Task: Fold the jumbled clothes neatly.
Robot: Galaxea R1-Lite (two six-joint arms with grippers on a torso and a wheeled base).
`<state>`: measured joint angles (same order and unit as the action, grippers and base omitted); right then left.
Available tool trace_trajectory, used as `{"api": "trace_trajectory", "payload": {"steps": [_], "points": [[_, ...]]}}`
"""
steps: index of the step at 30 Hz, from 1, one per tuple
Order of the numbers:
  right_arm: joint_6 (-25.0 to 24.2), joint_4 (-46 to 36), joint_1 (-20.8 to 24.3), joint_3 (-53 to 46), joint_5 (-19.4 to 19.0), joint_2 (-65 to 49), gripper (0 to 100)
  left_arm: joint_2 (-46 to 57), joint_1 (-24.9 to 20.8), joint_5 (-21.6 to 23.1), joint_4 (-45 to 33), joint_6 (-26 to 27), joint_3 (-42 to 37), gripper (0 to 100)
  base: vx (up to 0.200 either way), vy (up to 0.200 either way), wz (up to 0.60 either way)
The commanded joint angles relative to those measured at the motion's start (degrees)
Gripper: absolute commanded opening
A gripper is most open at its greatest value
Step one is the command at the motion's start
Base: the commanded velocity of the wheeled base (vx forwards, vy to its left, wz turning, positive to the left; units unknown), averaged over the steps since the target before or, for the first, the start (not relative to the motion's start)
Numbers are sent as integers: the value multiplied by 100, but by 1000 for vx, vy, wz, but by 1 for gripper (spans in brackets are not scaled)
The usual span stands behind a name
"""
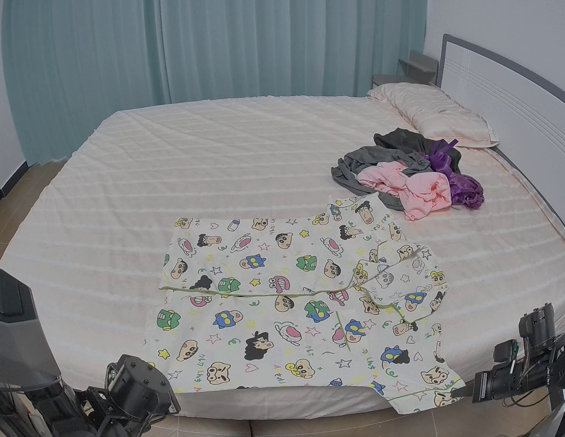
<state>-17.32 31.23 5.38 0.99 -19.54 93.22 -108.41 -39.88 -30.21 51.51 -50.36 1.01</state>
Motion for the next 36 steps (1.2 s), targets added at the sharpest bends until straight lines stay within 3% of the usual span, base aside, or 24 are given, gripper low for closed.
{"api": "trace_trajectory", "payload": {"steps": [1, 9, 16, 26, 36], "points": [[185, -311, 16, -99, 12, -577, 0, 285, -284, -11, -360, -18, -101, 0, 0, 0, 0], [467, -873, 16, -99, 196, -832, 0, 637, -416, -11, -853, -53, -101, 0, 0, 0, 0], [625, -1111, 16, -99, 258, -1034, 0, 1138, -838, -11, -1617, -352, -84, 0, 0, 0, 0], [625, -1111, 16, -81, 240, -1368, 0, 1191, -908, -11, -1863, -369, -31, 0, 0, 0, 0], [546, -1049, -19, 675, 205, -1412, 0, 1736, 120, 68, -2593, 176, 1384, 0, 0, 0, 0]]}}
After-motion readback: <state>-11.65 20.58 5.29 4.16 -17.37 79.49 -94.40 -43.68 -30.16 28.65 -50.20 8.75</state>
